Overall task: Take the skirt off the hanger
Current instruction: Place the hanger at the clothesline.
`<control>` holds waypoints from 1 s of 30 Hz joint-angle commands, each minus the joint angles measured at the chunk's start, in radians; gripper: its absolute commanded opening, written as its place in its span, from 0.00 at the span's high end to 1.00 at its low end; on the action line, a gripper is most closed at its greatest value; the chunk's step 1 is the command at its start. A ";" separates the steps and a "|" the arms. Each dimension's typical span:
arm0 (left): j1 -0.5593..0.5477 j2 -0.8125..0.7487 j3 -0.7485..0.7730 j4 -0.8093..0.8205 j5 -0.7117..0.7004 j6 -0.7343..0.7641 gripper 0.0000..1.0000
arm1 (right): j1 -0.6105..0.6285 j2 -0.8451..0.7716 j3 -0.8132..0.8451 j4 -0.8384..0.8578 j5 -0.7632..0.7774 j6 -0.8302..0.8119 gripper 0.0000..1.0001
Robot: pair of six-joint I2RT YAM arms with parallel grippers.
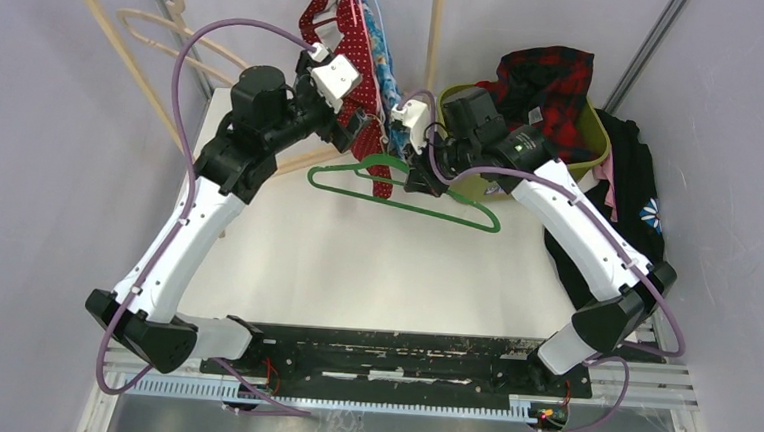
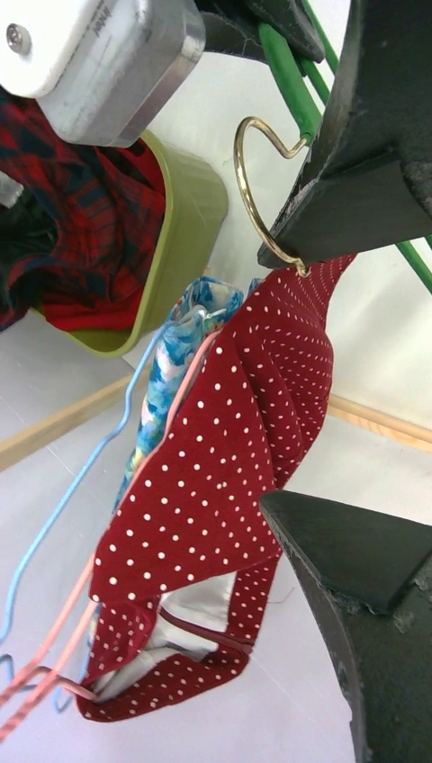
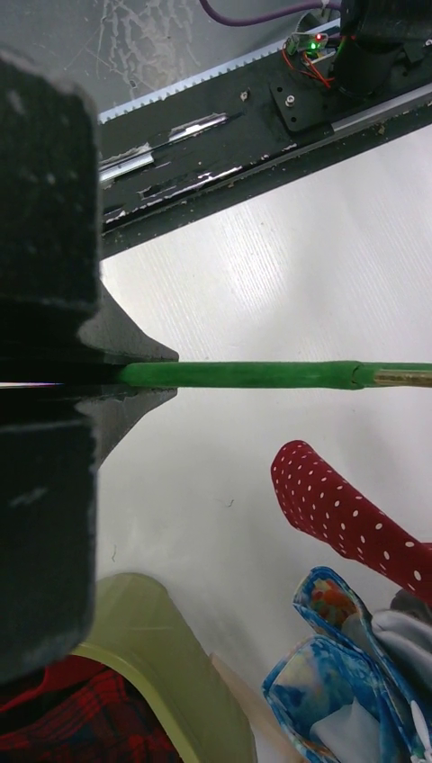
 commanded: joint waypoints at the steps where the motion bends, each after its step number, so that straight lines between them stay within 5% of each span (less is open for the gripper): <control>1: 0.007 -0.032 -0.013 0.073 0.090 0.015 0.01 | 0.002 -0.104 0.023 -0.007 -0.058 -0.040 0.99; 10: 0.008 -0.221 -0.190 0.134 0.470 -0.064 0.01 | 0.000 -0.142 0.041 0.002 0.012 -0.061 0.99; 19: 0.007 -0.268 -0.298 0.048 0.309 -0.014 0.01 | -0.027 -0.176 0.222 0.059 0.115 -0.087 0.99; 30: 0.005 -0.264 -0.315 0.047 0.306 0.004 0.01 | -0.067 -0.271 0.160 0.351 0.350 -0.059 0.99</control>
